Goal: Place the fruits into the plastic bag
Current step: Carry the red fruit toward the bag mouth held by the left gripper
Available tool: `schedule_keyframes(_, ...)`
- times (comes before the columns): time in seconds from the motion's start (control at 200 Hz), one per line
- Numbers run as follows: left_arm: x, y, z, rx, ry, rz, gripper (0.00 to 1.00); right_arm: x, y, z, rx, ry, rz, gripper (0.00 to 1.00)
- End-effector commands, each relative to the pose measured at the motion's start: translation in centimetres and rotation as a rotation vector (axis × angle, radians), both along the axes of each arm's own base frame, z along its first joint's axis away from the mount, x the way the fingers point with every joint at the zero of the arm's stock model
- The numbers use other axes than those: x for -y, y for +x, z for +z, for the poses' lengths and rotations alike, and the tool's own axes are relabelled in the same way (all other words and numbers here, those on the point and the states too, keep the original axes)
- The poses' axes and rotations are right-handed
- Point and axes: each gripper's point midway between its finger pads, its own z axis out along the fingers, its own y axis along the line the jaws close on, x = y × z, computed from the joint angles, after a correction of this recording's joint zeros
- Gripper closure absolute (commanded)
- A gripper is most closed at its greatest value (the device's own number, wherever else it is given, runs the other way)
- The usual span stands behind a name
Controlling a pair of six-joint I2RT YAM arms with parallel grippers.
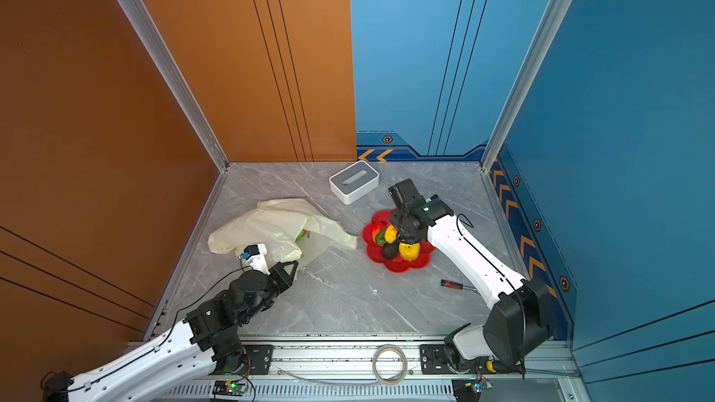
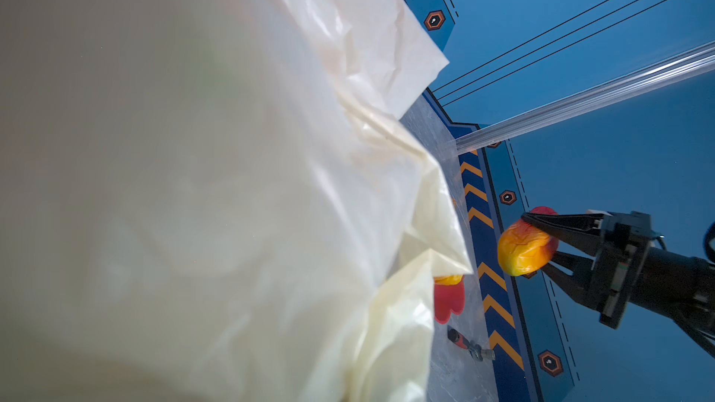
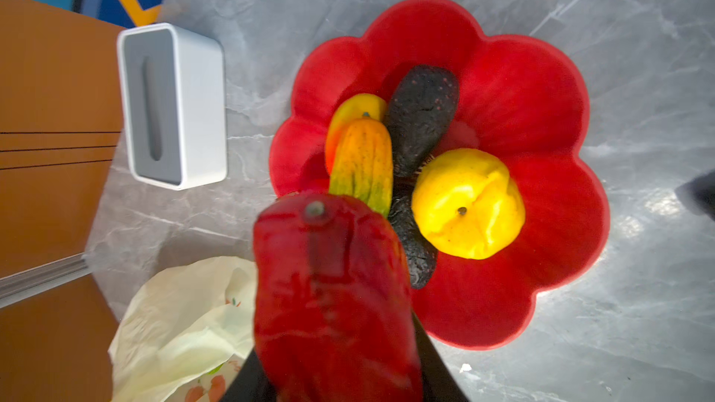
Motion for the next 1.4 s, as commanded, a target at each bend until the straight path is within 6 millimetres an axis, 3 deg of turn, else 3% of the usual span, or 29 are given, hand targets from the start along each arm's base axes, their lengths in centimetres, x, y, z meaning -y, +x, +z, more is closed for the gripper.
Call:
schedule_keyframes(0.0, 0.0, 0.3, 0.9, 0.016, -0.003, 0.002, 1.00, -0.6, 1.1, 2.9, 0.173, 0.003, 0.102, 0.74)
schedule_keyframes(0.19, 0.0, 0.2, 1.1, 0.014, 0.000, -0.004, 1.00, -2.8, 1.3, 7.2, 0.411, 0.101, 0.259, 0.74)
schedule_keyframes(0.476, 0.3, 0.1, 1.6, 0.018, -0.002, -0.024, 1.00, -5.7, 0.7, 13.2, 0.667, 0.105, 0.496, 0.75)
schedule_keyframes(0.851, 0.3, -0.2, 2.1, 0.020, 0.002, -0.046, 1.00, -9.0, -2.9, 17.3, 0.966, -0.216, 0.845, 0.75)
schedule_keyframes(1.071, 0.6, -0.2, 2.6, 0.015, -0.007, -0.068, 1.00, -12.2, -6.8, 17.9, 1.178, -0.451, 1.119, 0.75)
schedule_keyframes(1.307, 0.7, -0.6, 2.6, -0.020, 0.023, -0.107, 1.00, -15.0, -10.5, 16.4, 1.376, -0.707, 1.331, 0.75)
schedule_keyframes(1.397, 0.8, -0.5, 2.8, -0.036, 0.021, -0.123, 1.00, -15.6, -11.0, 15.4, 1.394, -0.767, 1.361, 0.75)
